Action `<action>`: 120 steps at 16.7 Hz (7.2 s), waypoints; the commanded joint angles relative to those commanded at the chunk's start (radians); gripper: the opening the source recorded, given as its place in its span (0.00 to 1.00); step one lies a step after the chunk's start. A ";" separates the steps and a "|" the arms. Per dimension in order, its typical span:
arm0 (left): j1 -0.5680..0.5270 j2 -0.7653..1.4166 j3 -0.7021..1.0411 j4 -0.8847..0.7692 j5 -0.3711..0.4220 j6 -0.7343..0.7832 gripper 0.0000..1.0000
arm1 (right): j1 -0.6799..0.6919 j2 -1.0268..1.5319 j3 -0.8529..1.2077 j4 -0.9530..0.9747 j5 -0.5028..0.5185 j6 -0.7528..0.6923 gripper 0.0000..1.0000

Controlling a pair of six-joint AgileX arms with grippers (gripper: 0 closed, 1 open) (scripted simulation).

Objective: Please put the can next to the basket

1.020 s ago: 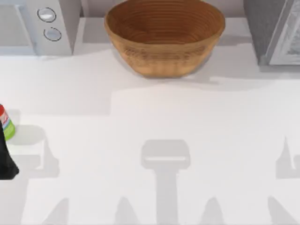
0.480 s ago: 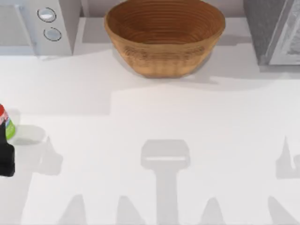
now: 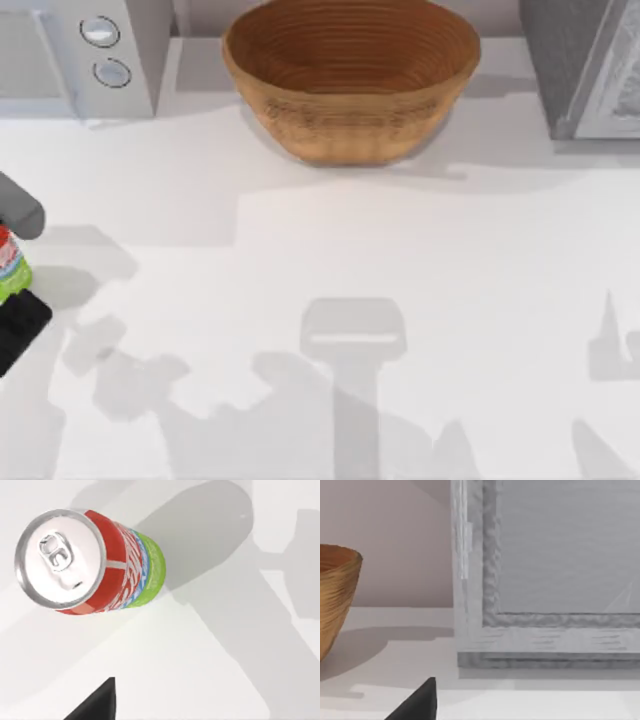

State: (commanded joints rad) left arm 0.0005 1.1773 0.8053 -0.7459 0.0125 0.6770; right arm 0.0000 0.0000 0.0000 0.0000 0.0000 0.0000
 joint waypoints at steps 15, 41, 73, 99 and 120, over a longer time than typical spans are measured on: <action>0.101 0.769 0.795 -0.481 -0.012 0.236 1.00 | 0.000 0.000 0.000 0.000 0.000 0.000 1.00; 0.103 0.818 0.622 -0.259 -0.011 0.239 0.25 | 0.000 0.000 0.000 0.000 0.000 0.000 1.00; -0.553 1.070 1.046 -0.475 0.000 -1.143 0.00 | 0.000 0.000 0.000 0.000 0.000 0.000 1.00; -0.634 1.076 1.075 -0.452 -0.007 -1.280 0.60 | 0.000 0.000 0.000 0.000 0.000 0.000 1.00; -0.634 1.069 1.195 -0.583 -0.007 -1.280 1.00 | 0.000 0.000 0.000 0.000 0.000 0.000 1.00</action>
State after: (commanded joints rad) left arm -0.6333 2.2461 2.0000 -1.3290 0.0060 -0.6034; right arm 0.0000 0.0000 0.0000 0.0000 0.0000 0.0000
